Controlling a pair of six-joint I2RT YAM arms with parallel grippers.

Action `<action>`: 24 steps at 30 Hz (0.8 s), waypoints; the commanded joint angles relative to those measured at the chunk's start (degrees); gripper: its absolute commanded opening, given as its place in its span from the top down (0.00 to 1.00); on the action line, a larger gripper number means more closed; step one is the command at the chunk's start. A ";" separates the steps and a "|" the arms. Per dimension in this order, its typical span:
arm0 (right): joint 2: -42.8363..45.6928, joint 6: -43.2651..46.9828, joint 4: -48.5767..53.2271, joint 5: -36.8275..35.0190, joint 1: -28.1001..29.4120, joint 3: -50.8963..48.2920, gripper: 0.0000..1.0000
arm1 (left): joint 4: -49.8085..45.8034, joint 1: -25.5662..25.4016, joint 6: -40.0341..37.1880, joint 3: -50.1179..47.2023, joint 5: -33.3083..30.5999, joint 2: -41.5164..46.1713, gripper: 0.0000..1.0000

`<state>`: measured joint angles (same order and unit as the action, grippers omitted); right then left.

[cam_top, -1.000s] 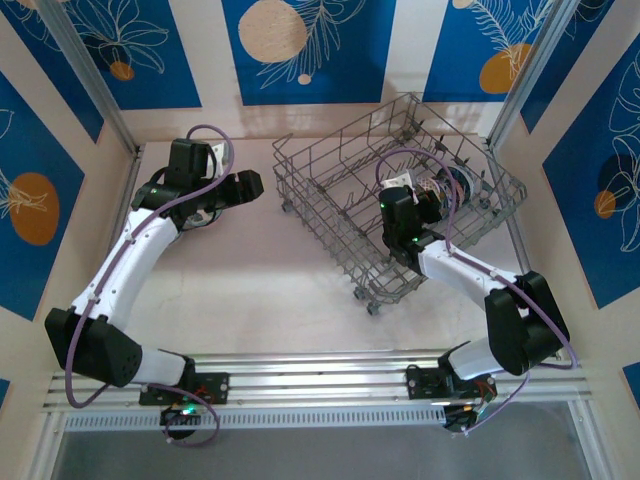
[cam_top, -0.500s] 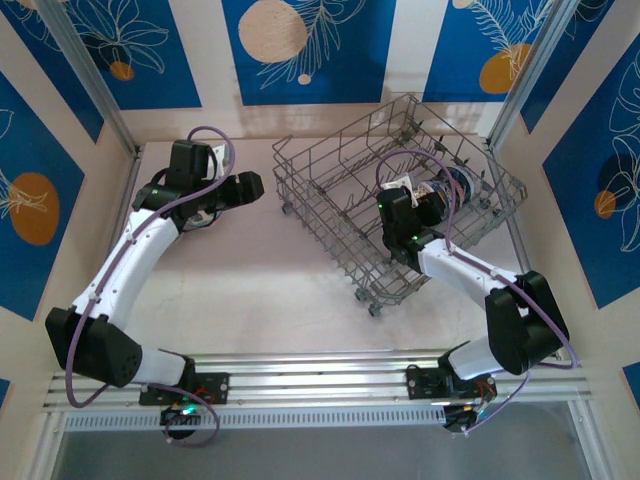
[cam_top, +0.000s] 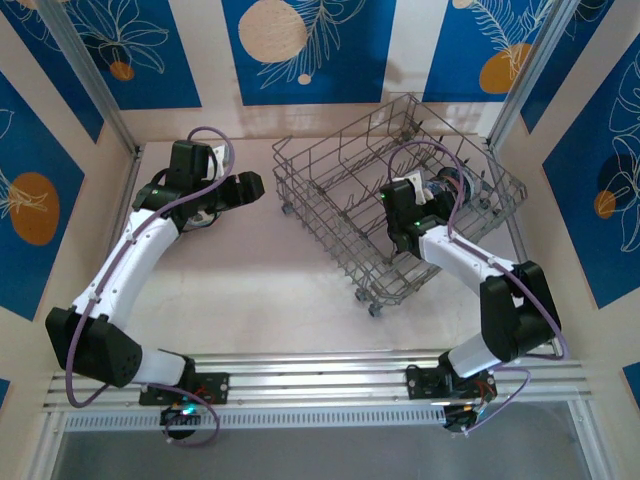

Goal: Load the bowls into the dish rack

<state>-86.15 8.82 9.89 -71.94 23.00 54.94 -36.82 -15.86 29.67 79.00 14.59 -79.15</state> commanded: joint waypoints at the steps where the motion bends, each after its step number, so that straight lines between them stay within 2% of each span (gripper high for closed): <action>1: -1.81 -3.11 0.30 0.44 -0.42 2.74 0.28 | 0.52 0.64 0.47 0.18 0.97 1.30 0.23; 13: -5.79 2.01 -3.76 6.00 1.49 5.22 0.28 | 0.43 0.63 1.56 0.80 1.05 0.89 0.23; 18: -7.30 -0.24 -2.14 6.70 1.26 5.83 0.29 | 0.52 0.65 1.95 0.80 1.23 0.67 0.23; 21: -8.58 -1.73 -0.62 6.47 1.30 6.69 0.34 | 0.45 0.67 2.01 0.89 1.23 0.49 0.23; 24: -9.84 -2.54 0.06 6.46 1.49 7.34 0.36 | 0.43 0.61 2.21 0.98 1.21 0.24 0.23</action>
<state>-95.20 8.91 10.31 -65.28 24.38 59.75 -36.82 -15.86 31.22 79.00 14.63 -79.18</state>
